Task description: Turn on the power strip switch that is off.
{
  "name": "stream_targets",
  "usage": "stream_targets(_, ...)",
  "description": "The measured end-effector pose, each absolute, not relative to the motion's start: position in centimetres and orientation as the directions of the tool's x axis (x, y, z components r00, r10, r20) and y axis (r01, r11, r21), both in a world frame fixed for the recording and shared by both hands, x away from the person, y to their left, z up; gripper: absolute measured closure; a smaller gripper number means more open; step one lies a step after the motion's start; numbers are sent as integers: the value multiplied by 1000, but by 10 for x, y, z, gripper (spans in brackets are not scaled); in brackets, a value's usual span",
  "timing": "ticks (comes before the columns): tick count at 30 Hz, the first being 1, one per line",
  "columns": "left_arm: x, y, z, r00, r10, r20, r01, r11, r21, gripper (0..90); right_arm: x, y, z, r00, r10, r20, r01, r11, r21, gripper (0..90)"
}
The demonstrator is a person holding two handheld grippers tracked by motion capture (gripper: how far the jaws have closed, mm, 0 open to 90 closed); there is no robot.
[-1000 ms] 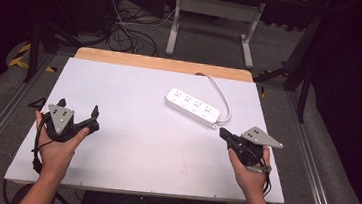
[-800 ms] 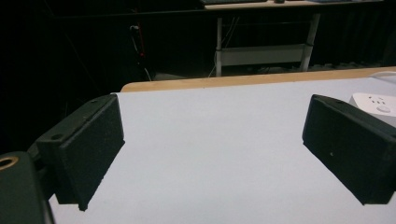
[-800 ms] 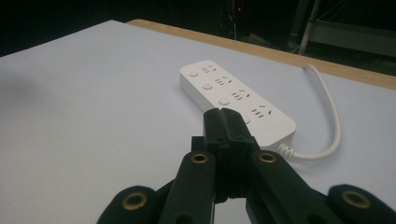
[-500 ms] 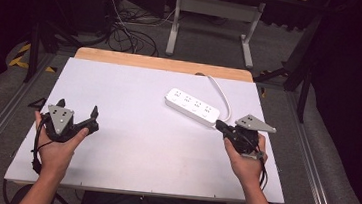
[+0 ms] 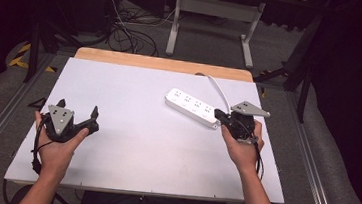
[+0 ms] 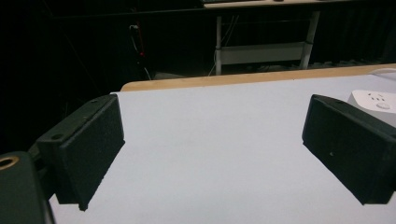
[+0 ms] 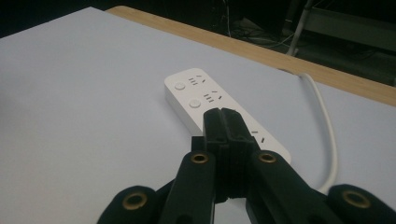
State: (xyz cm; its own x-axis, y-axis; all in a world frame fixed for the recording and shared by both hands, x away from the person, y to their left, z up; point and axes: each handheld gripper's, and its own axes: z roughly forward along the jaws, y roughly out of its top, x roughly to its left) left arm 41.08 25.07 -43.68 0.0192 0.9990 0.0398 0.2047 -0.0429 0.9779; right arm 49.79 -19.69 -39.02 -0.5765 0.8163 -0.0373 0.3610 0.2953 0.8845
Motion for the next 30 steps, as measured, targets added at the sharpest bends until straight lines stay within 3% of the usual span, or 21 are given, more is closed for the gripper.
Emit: stream_targets(30,411,251,-438,23,998,53,210,-56,976,70,551,-164,-398,-614,789,-26,422,356,834,900)
